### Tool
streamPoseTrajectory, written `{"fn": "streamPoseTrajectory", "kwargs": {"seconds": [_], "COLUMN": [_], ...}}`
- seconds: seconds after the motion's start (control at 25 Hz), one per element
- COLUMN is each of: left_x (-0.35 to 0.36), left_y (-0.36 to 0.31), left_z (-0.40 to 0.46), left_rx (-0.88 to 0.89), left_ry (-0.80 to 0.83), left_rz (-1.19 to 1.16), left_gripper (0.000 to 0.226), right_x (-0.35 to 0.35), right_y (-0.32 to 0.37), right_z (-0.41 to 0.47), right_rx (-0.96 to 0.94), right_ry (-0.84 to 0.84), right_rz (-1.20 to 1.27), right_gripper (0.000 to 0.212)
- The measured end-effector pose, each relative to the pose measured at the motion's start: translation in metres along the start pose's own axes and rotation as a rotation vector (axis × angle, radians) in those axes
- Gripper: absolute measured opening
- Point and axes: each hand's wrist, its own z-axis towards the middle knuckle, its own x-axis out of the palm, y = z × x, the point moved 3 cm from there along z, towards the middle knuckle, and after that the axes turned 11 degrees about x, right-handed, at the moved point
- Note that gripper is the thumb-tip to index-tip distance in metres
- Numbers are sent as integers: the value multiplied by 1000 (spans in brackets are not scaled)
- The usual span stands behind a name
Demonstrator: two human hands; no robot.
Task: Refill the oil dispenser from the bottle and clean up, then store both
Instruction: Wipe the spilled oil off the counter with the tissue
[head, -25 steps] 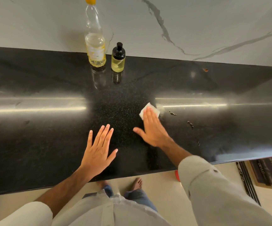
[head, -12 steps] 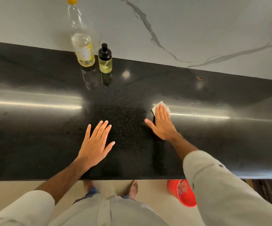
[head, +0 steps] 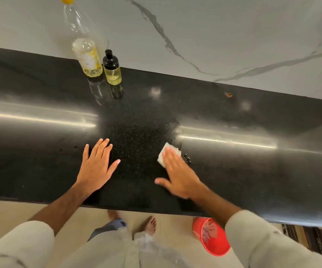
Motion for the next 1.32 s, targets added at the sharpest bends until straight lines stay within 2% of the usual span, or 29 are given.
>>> {"fn": "streamPoseTrajectory", "kwargs": {"seconds": [0.08, 0.16, 0.28, 0.32, 0.44, 0.56, 0.64, 0.72, 0.88, 0.96, 1.08, 1.24, 1.32], "left_x": [-2, -1, 0, 0, 3, 3, 8, 14, 23, 21, 19, 19, 17], "left_y": [-1, -1, 2, 2, -3, -27, -51, -70, -76, -75, -77, -76, -77], "left_z": [1, 0, 0, -1, 4, 23, 38, 47, 50, 49, 50, 50, 49], "left_rx": [-16, -12, 2, 0, 48, 238, 386, 465, 470, 478, 480, 464, 463], "left_ry": [-1, 11, 15, 11, -46, -72, -50, -7, 17, 9, -4, -13, -14], "left_rz": [-6, -1, 9, 6, -10, -17, -7, 3, -13, -11, -21, -28, -27], "left_gripper": [74, 74, 74, 73, 69, 66, 65, 65, 65, 65, 65, 65, 64], "right_x": [-31, -61, -65, -55, -5, 23, 35, 35, 6, -21, -27, 17, 32], "right_y": [-27, -42, -26, -9, 46, 70, 55, 19, -57, -78, -67, -8, -16], "right_z": [59, 113, 142, 133, 44, -49, -80, -83, -13, 33, 48, -60, -100], "right_rx": [148, 292, 320, 244, 47, 57, 168, 298, 494, 519, 444, 176, 107], "right_ry": [-57, -28, -63, -80, -5, 57, 66, -13, -83, -79, -55, 59, 92], "right_rz": [42, 119, 124, 95, 58, 118, 138, 133, 172, 200, 175, 123, 104], "right_gripper": [117, 113, 121, 124, 111, 104, 100, 99, 108, 112, 111, 106, 101]}}
